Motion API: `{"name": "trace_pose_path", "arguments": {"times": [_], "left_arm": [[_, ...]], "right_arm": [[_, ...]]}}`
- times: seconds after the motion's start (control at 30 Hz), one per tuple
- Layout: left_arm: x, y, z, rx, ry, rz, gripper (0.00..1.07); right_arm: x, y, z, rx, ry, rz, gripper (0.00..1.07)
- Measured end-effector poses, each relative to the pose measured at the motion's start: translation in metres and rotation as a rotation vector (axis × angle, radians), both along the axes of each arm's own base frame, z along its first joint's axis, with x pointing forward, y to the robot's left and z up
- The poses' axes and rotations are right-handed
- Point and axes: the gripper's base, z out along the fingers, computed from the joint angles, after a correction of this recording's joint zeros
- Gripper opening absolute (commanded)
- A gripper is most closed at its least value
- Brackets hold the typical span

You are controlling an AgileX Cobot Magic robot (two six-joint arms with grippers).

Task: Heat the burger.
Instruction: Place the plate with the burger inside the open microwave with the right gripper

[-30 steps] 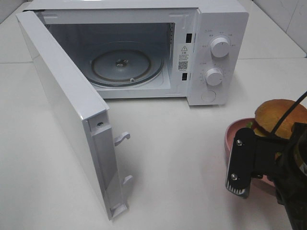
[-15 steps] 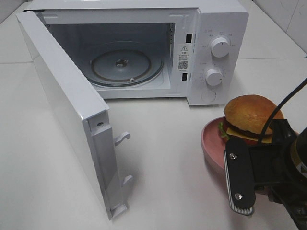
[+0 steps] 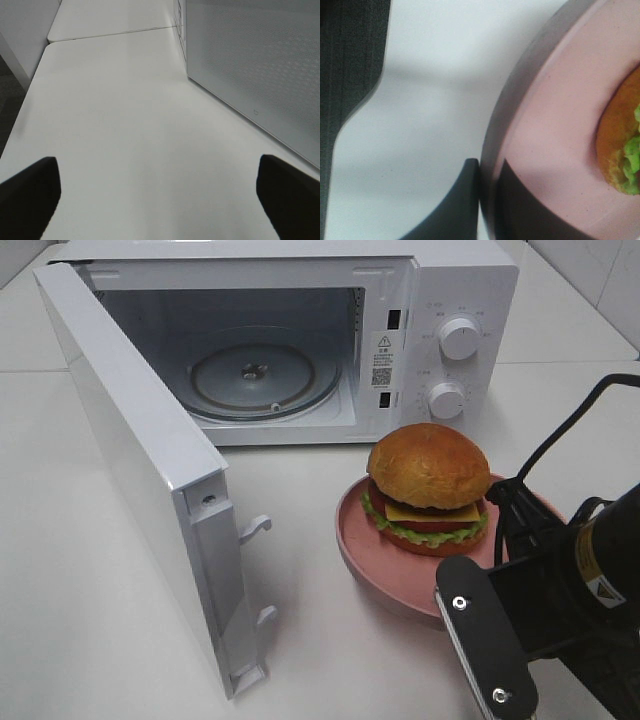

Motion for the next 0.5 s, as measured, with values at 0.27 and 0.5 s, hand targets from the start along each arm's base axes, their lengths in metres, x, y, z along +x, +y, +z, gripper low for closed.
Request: {"name": "trace_pose_path", "arguments": {"times": [0.27, 0.5], "left_arm": [[0.000, 0.000, 0.000, 0.000, 0.000, 0.000, 1.01], [0.000, 0.000, 0.000, 0.000, 0.000, 0.000, 1.01]], "right_arm": [[0.006, 0.006, 0.008, -0.024, -0.042, 0.143, 0.00], [0.016, 0.017, 0.020, 0.005, -0.118, 0.254, 0.00]]}}
